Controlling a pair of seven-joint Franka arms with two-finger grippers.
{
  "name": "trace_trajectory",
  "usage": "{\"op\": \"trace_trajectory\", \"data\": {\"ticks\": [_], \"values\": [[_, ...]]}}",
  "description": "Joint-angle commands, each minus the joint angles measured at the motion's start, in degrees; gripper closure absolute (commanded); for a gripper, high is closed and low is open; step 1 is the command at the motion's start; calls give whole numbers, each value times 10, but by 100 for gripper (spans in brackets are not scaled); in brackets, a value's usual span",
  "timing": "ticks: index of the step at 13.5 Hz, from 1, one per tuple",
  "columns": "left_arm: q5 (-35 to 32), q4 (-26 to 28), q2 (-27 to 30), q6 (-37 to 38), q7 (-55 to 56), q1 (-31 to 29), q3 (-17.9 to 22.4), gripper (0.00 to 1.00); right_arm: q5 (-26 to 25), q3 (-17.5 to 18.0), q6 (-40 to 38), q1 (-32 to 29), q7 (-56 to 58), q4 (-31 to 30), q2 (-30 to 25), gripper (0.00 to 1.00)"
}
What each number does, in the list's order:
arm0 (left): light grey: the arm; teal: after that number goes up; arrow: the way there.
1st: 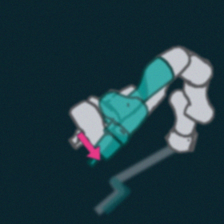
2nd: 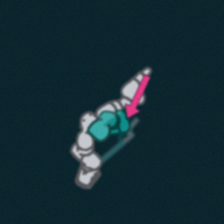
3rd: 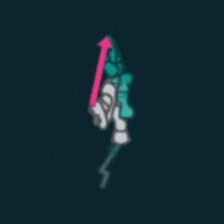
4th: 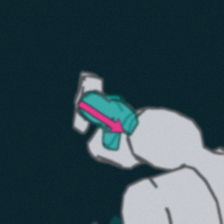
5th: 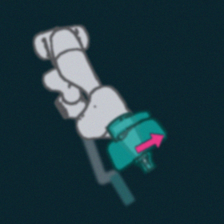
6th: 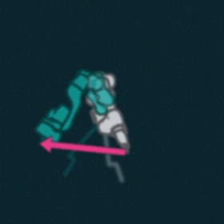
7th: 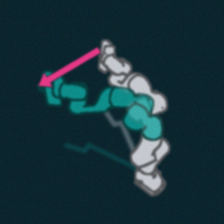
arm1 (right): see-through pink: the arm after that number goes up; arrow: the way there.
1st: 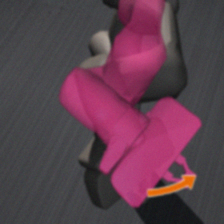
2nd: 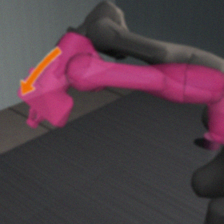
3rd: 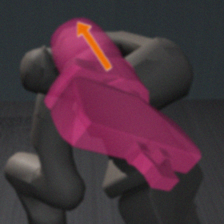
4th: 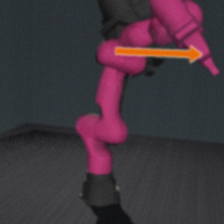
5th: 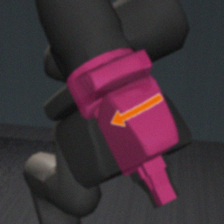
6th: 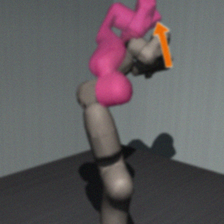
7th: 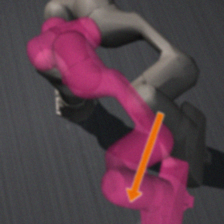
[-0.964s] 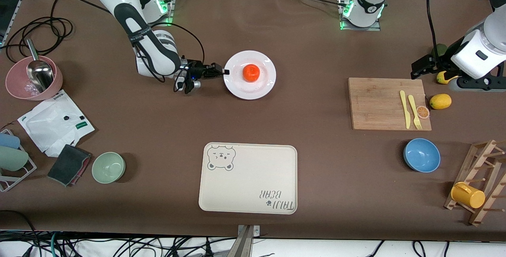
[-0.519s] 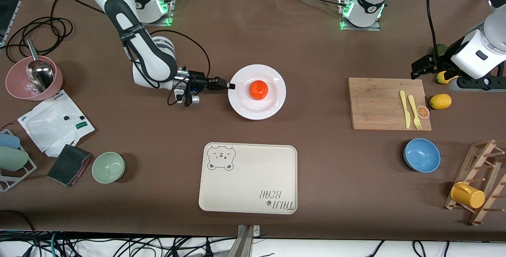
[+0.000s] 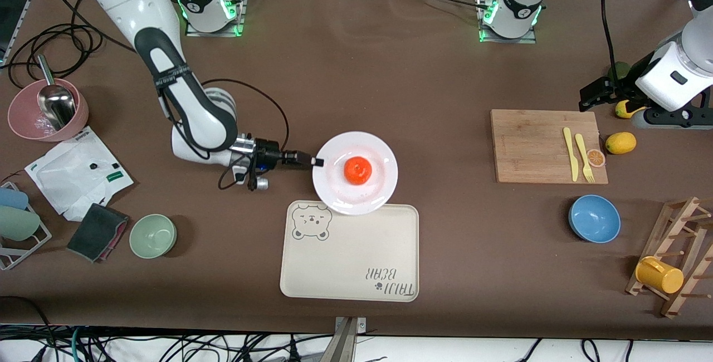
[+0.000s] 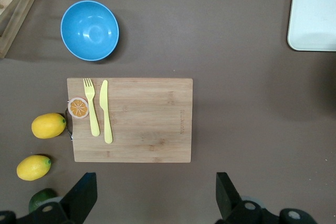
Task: Place orange and plate with both arms
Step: 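Slide the plate with the right gripper onto the bear tray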
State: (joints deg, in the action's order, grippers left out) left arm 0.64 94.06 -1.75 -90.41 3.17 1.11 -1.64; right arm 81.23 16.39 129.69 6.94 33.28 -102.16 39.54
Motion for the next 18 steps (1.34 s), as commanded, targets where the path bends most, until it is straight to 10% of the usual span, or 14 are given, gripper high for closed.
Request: {"op": "trace_trajectory", "data": {"ticks": [1,9,18], "values": [[-15,-6,3,9,-6,0,0,0,-48,-8,-26,0,-51,102,69,100],[-15,-6,3,9,-6,0,0,0,-107,-46,-27,29,-84,295,180,100],[-15,-6,3,9,-6,0,0,0,-106,-69,-17,48,-50,372,256,100]]}}
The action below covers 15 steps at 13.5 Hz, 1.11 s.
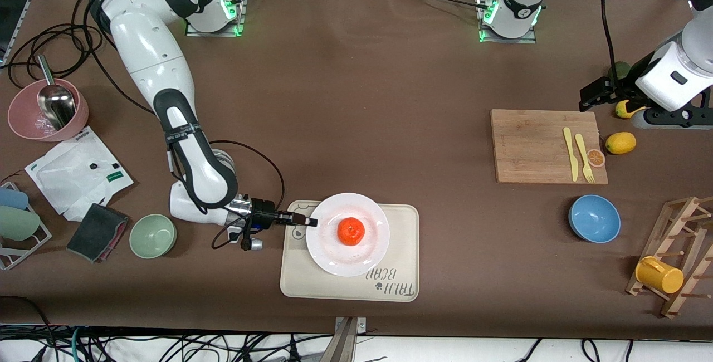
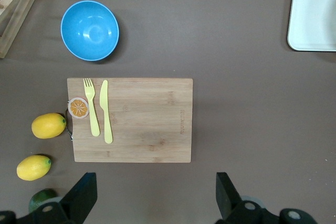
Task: Place orange and plate with both arms
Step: 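Open the right gripper and pull it away from the plate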
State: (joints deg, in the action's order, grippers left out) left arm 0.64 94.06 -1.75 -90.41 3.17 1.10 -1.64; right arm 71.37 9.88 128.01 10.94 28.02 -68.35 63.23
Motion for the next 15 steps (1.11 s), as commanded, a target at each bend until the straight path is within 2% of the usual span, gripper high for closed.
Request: {"op": "trace_trajectory", "data": {"ticks": [1,3,4,7,8,10,12,13,15], "values": [[-15,-6,3,8,-6,0,0,0,-7,-4,1,7,3,34,19,100],[-15,-6,3,8,-6,0,0,0,-7,-4,1,7,4,34,19,100],[-15,-6,3,8,-6,0,0,0,-7,-4,1,7,4,34,19,97],[-15,-6,3,8,-6,0,0,0,-8,-7,1,7,4,35,16,57],[-15,-6,3,8,-6,0,0,0,-8,-9,1,7,4,35,15,54],[-15,-6,3,8,-6,0,0,0,-9,-11,1,6,4,35,12,40],[-15,-6,3,8,-6,0,0,0,-18,-13,2,6,4,27,-1,4],[-15,-6,3,8,-6,0,0,0,-39,-13,14,4,3,10,-19,1],[-15,-6,3,8,-6,0,0,0,-55,-13,35,3,1,-33,-58,1]]}}
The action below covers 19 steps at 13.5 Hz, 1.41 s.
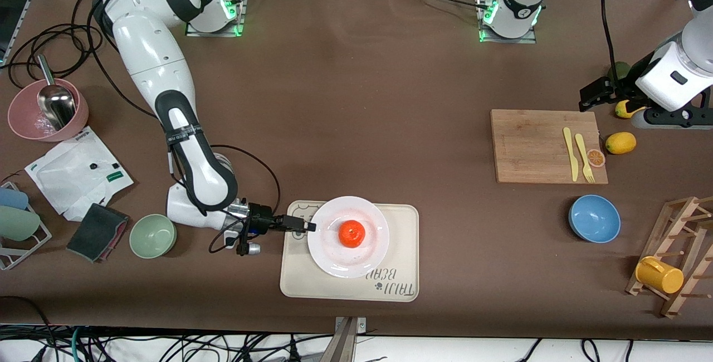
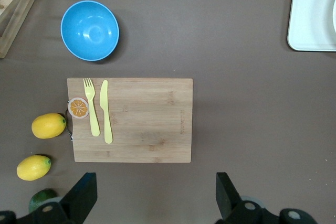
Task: Place orange and plate with both arms
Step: 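Open the right gripper and pull it away from the plate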
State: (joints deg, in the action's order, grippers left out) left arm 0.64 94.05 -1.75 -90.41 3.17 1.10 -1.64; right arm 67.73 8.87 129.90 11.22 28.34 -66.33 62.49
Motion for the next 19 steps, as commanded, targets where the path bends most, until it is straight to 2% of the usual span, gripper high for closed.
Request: {"op": "trace_trajectory", "data": {"ticks": [1,5,8,11,15,19], "values": [[-15,-6,3,9,-6,0,0,0,-21,-3,16,0,-2,-62,-63,1],[-15,-6,3,9,-6,0,0,0,-92,-3,17,-2,-7,-142,-151,1],[-15,-6,3,9,-6,0,0,0,-194,-3,15,-13,-19,-221,-238,1],[-15,-6,3,9,-6,0,0,0,-262,-3,-3,-29,-29,-297,-324,1],[-16,-6,3,9,-6,0,0,0,-366,-3,-134,-71,-86,-319,-418,0],[-15,-5,3,9,-6,0,0,0,-442,-20,-260,-73,-171,-319,-510,0]]}}
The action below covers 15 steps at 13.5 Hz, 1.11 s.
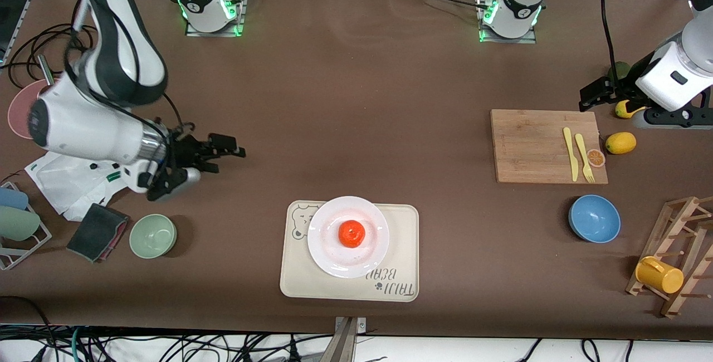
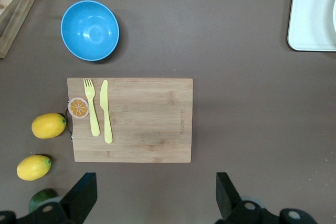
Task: Place orange and plate with both arms
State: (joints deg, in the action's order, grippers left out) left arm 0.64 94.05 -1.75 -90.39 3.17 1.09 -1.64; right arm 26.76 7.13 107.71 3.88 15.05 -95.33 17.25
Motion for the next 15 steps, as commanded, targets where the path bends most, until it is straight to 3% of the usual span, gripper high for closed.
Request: {"op": "trace_trajectory", "data": {"ticks": [1,4,10,15], "values": [[-16,-5,3,8,-6,0,0,0,-51,-5,-60,0,-55,-28,-76,0],[-15,-5,3,8,-6,0,0,0,-105,-7,-110,1,-73,-28,-121,0],[-15,-6,3,8,-6,0,0,0,-245,1,-189,3,-124,15,-161,0],[-16,-6,3,8,-6,0,0,0,-288,-1,-198,3,-123,16,-198,0]]}}
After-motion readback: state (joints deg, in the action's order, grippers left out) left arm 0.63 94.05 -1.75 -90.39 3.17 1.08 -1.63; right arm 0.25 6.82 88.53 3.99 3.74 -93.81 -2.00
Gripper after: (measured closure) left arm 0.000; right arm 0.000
